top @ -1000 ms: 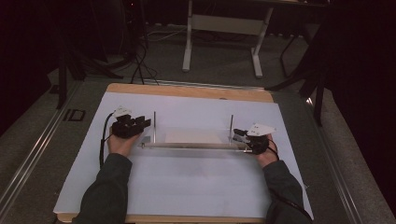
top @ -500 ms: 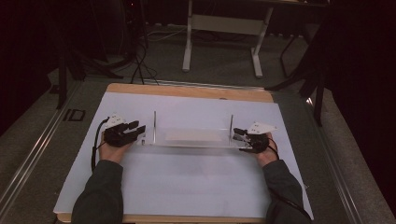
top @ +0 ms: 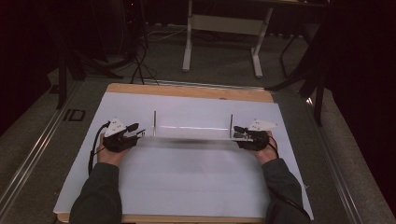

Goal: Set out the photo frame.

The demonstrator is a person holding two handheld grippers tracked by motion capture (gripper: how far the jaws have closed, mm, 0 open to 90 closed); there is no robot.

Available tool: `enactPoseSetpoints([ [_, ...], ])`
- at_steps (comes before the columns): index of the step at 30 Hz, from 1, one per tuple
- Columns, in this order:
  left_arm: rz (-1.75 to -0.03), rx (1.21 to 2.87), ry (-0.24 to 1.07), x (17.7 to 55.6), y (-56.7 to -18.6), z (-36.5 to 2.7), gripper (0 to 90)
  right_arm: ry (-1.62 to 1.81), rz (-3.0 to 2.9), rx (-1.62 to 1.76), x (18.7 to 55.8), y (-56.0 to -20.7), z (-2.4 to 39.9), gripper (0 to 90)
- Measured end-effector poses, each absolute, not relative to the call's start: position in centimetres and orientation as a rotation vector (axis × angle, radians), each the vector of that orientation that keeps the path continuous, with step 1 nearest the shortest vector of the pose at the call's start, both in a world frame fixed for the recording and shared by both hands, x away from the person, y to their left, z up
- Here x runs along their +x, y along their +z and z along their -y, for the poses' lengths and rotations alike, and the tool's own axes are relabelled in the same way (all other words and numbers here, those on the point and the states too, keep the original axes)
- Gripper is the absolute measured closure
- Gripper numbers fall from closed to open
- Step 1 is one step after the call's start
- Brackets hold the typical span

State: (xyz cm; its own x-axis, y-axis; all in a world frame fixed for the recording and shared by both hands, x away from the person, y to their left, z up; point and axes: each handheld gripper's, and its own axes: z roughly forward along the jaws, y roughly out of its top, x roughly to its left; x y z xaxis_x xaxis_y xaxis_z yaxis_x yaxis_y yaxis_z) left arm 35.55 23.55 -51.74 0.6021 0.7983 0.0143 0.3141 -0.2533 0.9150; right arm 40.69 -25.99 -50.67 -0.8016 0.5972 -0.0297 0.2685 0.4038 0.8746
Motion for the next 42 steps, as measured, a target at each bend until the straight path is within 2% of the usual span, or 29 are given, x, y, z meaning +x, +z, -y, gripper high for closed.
enactPoseSetpoints([
  [13,-0.818,1.835,0.647,35.4,-51.7,-22.0,55.6,1.372,-2.312,0.778,41.0,-50.5,26.0,52.0],
  [42,-0.814,1.795,0.667,37.7,-51.0,-19.7,54.4,1.415,-2.247,0.865,42.1,-49.9,25.8,52.1],
])
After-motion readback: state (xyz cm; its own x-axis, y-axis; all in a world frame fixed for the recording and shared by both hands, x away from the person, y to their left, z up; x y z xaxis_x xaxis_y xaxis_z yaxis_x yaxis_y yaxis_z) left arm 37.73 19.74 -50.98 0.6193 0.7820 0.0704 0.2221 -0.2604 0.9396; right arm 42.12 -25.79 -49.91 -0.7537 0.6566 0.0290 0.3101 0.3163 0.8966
